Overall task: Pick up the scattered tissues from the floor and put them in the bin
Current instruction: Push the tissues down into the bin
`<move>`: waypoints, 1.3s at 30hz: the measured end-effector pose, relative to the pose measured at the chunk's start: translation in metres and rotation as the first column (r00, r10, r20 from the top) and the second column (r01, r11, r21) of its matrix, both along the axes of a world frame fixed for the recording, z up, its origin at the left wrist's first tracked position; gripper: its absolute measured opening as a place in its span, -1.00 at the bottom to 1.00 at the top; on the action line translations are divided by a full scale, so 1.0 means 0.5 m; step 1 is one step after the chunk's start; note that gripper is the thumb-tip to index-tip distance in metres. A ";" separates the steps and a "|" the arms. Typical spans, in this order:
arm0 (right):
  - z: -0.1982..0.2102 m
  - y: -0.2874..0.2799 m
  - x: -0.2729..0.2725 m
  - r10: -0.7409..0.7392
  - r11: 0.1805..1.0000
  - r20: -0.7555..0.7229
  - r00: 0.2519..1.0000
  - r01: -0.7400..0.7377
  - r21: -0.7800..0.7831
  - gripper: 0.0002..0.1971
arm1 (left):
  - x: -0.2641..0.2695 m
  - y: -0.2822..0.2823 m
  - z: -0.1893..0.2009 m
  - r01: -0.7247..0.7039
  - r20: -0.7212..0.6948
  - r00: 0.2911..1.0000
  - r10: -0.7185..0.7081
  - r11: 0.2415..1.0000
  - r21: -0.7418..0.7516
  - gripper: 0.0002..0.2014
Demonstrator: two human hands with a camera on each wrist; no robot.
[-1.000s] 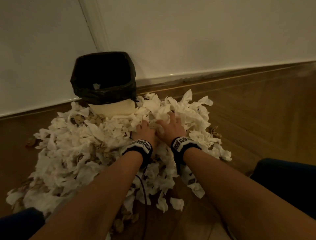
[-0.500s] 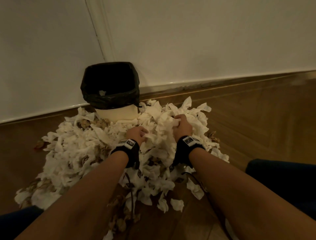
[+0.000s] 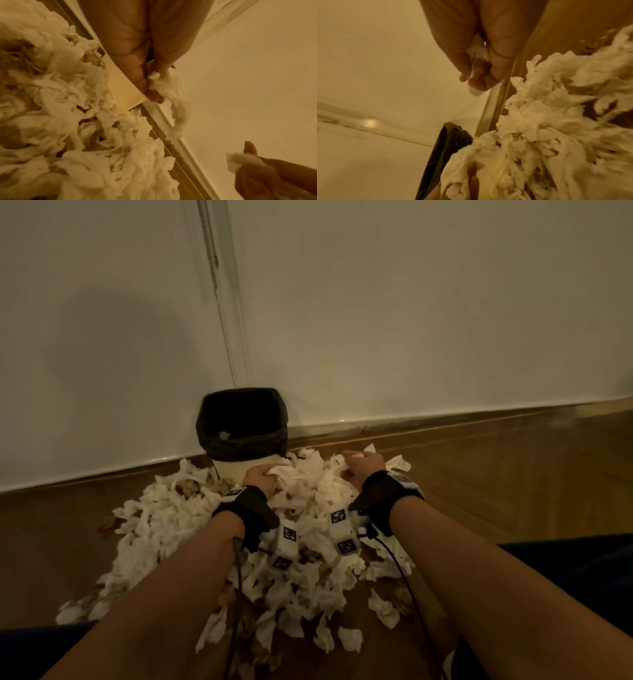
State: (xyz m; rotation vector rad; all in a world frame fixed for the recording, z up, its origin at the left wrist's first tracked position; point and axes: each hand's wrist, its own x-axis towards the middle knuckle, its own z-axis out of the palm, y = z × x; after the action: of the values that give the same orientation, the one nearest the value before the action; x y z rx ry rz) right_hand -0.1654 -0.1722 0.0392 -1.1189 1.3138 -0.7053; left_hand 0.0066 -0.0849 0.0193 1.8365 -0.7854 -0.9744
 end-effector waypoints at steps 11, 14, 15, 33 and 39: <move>0.344 0.069 0.000 0.094 0.995 0.270 0.958 -0.079 -0.068 -0.58 | -0.043 0.020 0.330 0.027 -0.093 0.994 -0.051 0.970 -0.243 -0.80; 0.424 0.089 -0.006 0.127 0.990 0.300 0.945 -0.102 -0.098 -0.62 | -0.059 0.026 0.412 0.055 -0.013 0.998 -0.061 0.965 -0.256 -0.80; 0.445 0.096 -0.008 0.134 0.989 0.333 0.934 -0.105 -0.101 -0.67 | -0.062 0.030 0.437 0.091 0.020 0.996 -0.088 0.958 -0.270 -0.79; 0.502 0.180 0.022 0.221 0.972 0.666 0.713 -0.106 -0.210 -0.73 | -0.068 0.128 0.503 -0.201 -0.399 0.916 -0.043 0.812 -0.548 -0.76; 0.492 0.167 0.001 0.236 0.966 0.582 0.778 -0.121 -0.230 -0.73 | -0.069 0.137 0.489 -0.137 -0.188 0.982 0.035 0.813 -0.566 -0.50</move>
State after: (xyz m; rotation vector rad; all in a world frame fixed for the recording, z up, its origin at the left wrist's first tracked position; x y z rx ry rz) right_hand -0.1649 -0.0886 0.2851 -1.0205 0.5900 -0.9557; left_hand -0.0282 -0.0163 0.2640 1.2288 -0.7789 -0.7145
